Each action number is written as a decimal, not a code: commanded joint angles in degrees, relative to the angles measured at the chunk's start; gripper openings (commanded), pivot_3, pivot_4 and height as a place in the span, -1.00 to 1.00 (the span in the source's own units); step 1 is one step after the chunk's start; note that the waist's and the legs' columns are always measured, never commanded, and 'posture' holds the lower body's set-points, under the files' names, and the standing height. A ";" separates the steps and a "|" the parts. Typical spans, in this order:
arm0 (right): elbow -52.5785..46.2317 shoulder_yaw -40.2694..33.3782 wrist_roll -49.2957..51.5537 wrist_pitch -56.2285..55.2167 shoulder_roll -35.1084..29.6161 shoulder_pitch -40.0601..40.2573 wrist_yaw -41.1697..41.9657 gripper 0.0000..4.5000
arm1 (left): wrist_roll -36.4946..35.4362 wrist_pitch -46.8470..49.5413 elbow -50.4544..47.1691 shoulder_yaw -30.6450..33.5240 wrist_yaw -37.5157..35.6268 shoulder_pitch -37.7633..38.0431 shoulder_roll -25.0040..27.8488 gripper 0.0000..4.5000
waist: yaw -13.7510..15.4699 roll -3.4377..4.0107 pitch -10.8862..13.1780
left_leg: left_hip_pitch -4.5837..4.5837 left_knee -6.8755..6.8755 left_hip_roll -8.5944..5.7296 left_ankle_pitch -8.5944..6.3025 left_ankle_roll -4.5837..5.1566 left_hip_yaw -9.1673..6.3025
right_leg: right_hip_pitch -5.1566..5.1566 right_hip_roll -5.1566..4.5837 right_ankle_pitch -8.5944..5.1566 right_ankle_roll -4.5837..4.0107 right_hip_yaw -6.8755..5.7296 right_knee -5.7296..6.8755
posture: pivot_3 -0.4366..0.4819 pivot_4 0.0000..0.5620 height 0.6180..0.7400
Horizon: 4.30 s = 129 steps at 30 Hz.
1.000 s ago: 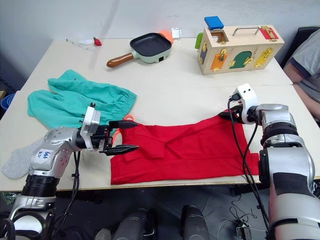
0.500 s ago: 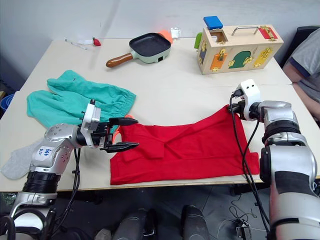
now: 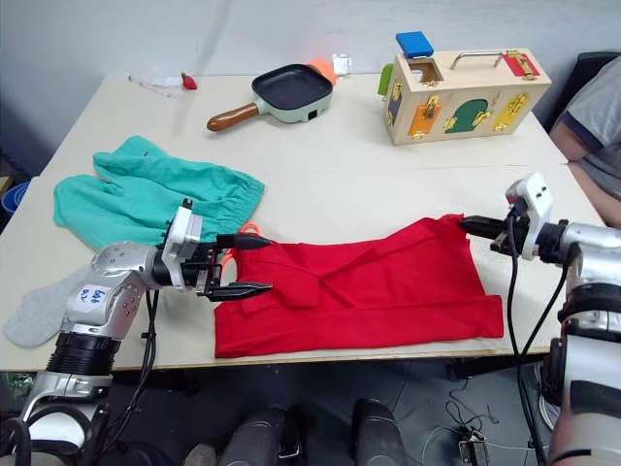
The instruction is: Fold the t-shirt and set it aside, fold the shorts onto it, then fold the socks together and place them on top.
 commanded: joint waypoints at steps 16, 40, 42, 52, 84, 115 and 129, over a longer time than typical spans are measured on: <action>3.68 -4.17 1.84 -22.88 -3.16 8.46 3.06 -0.99 | 0.30 -1.20 0.37 0.50 -0.74 -0.02 0.16 1.00 | 0.12 0.00 0.00 | 0.06 0.01 0.00 0.01 -0.03 -0.03 | 0.06 -0.05 0.00 0.00 0.02 -0.26 | -0.05 -0.47 1.00; -44.69 -4.25 16.08 17.59 -0.48 20.16 -8.89 -0.25 | 0.09 3.97 -3.03 6.08 17.26 3.20 -3.09 0.15 | 0.18 0.03 -0.02 | 0.09 0.01 0.14 -0.21 -0.41 -0.14 | 0.05 -0.09 0.00 -0.01 0.02 -0.28 | -0.05 -0.47 1.00; -50.48 -0.99 12.56 18.81 3.11 20.42 -15.58 -0.58 | 1.37 4.57 -4.08 4.52 20.45 2.38 -5.25 -0.15 | 0.30 0.01 -0.03 | 0.09 0.00 0.12 -0.23 -0.44 -0.15 | 0.07 -0.10 0.01 -0.01 0.00 -0.27 | -0.05 -0.47 1.00; -62.42 12.52 -3.91 22.54 23.97 23.72 -47.32 -1.00 | 11.74 7.82 -6.84 -5.12 34.29 2.66 -13.82 -0.98 | 1.60 0.01 -0.03 | -0.04 -0.03 -0.04 -0.21 -0.37 -0.04 | -0.09 -0.03 0.01 0.00 0.02 0.05 | -0.05 -0.47 1.00; -36.75 -9.92 16.03 -4.14 14.89 28.71 -32.31 -1.00 | 4.62 8.80 -5.76 7.63 36.94 0.91 -12.85 -0.98 | 1.04 -0.17 -0.14 | 0.16 -0.04 0.11 -0.15 -0.28 -0.04 | 0.14 0.01 0.03 0.05 0.03 -0.28 | -0.05 -0.47 1.00; -27.35 -5.96 12.99 0.10 7.86 23.83 -22.49 -0.93 | 7.21 -2.93 -5.80 3.72 30.94 12.34 -11.00 -1.00 | 1.31 -0.08 -0.11 | 0.07 -0.12 0.07 -0.23 -0.33 -0.02 | 0.01 -0.03 0.03 0.04 0.04 -0.37 | -0.05 -0.47 1.00; -0.32 13.56 -6.87 13.13 -5.32 -5.71 -6.67 0.93 | -12.01 3.38 -25.70 8.99 7.69 19.57 3.45 0.64 | -0.16 0.20 0.03 | 0.06 -0.14 0.15 -0.32 -0.48 -0.04 | -0.04 -0.03 -0.06 -0.12 0.01 -0.44 | -0.05 -0.47 1.00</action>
